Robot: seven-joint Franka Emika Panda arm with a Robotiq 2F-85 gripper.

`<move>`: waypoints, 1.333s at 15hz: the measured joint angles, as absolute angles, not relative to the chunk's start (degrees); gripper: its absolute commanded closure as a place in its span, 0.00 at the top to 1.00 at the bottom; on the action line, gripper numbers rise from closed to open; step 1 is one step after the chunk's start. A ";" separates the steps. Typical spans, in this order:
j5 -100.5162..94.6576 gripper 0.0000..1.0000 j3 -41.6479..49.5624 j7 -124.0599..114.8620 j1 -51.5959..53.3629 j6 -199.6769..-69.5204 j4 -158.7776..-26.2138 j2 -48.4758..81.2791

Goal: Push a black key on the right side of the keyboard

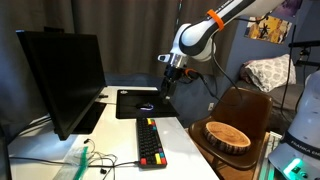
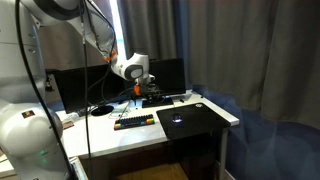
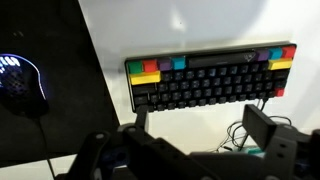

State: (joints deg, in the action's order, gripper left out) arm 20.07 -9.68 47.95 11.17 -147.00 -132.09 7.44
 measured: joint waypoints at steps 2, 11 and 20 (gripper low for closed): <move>23.40 0.50 -11.42 53.28 10.02 -150.42 -130.80 10.50; 38.85 0.00 -23.05 77.42 -1.01 -157.95 -125.42 21.24; 52.97 0.00 -26.58 97.50 -6.01 -158.17 -122.70 27.88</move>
State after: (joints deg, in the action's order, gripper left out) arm 52.97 -26.58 97.50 -6.01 -158.17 -122.70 27.88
